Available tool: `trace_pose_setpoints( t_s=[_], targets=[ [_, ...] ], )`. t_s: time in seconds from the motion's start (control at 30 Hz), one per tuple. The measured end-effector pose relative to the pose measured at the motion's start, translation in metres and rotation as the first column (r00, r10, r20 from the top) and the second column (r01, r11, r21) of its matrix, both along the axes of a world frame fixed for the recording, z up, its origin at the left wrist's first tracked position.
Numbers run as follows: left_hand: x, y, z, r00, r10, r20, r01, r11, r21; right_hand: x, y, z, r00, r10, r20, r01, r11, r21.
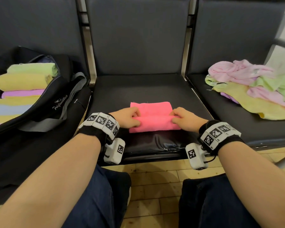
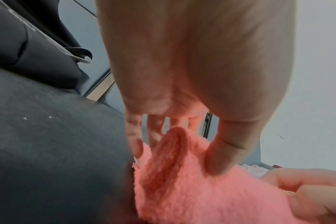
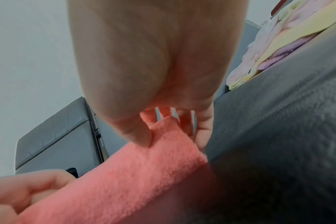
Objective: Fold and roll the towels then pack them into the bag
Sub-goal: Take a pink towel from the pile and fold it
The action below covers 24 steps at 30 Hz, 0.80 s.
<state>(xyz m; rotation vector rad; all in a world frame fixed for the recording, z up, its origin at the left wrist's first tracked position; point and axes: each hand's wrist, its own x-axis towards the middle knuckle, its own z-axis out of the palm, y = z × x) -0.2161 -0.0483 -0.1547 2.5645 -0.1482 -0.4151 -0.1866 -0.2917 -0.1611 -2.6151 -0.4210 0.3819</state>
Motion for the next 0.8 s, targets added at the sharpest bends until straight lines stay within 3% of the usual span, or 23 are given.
trace_pose_setpoints(
  t_s=[0.13,0.3,0.57,0.67,0.8],
  targets=[
    [-0.0012,-0.0063,-0.0006,0.997,0.061,-0.056,-0.067,0.990,-0.122,0.0002,0.0041,-0.0015,0.998,-0.048,-0.039,0.048,0.999,-0.004],
    [0.0008,-0.0085,0.0003,0.997,0.051,-0.065,-0.060,0.987,-0.151,-0.0002,0.0007,0.0007,0.994,-0.098,-0.041,0.100,0.994,0.045],
    [0.0021,-0.0057,-0.0011,0.999,-0.038,-0.001,0.038,0.998,-0.055,0.0043,0.0006,-0.0052,0.990,-0.068,0.124,0.070,0.998,-0.009],
    [0.0001,-0.0037,-0.0006,0.998,-0.060,0.037,0.062,0.997,-0.046,0.0032,0.0034,-0.0019,0.977,-0.017,0.214,0.005,0.998,0.057],
    [-0.0008,-0.0026,0.0011,0.989,-0.116,0.092,0.119,0.993,-0.022,-0.0005,0.0053,0.0001,0.984,0.026,0.176,-0.044,0.995,0.095]
  ],
)
